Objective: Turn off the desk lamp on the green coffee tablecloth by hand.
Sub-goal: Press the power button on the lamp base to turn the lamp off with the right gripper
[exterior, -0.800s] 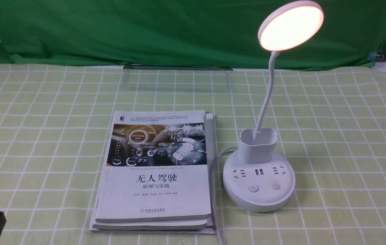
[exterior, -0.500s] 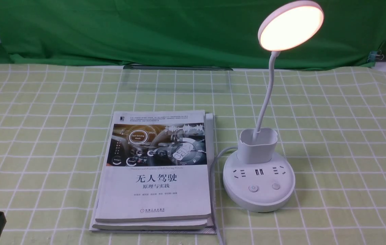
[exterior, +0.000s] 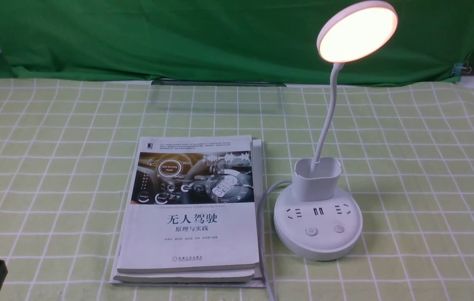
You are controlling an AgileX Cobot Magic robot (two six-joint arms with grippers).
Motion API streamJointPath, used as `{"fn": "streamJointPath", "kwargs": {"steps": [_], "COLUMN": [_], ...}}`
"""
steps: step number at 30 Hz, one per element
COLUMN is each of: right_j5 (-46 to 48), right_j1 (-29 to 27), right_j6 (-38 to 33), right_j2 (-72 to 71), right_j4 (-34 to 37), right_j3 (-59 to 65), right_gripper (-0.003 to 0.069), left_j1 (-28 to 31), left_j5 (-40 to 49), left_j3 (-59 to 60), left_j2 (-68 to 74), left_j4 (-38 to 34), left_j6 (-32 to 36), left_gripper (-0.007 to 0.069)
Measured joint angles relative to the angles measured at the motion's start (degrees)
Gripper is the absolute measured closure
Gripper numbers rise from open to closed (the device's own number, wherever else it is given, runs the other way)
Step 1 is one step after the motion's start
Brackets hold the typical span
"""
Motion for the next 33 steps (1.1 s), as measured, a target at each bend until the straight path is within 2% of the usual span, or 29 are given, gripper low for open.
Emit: {"fn": "streamJointPath", "kwargs": {"steps": [14,18,21,24,29,33], "right_j5": [-0.2,-3.9,-12.8,-18.6,-25.6,-17.9], "right_j1": [0.0,0.0,0.0,0.0,0.0,0.3], "right_j6": [0.2,5.4,19.9,27.9,30.3,27.8], "right_j2": [0.0,0.0,0.0,0.0,0.0,2.3], "right_j4": [0.1,3.2,7.4,8.3,8.4,5.7], "right_j3": [0.0,0.0,0.0,0.0,0.0,-4.6], "right_gripper": [0.0418,0.0418,0.0418,0.0418,0.0445,0.0557], "left_j1": [0.0,0.0,0.0,0.0,0.0,0.0], "left_j5": [0.0,0.0,0.0,0.0,0.0,0.0], "left_j3": [0.0,0.0,0.0,0.0,0.0,0.0], "left_j2": [0.0,0.0,0.0,0.0,0.0,0.0], "left_j4": [0.0,0.0,0.0,0.0,0.0,0.0], "left_j6": [0.0,0.0,0.0,0.0,0.0,0.0], "left_gripper": [0.0382,0.0382,0.0382,0.0382,0.0382,0.0382]}}
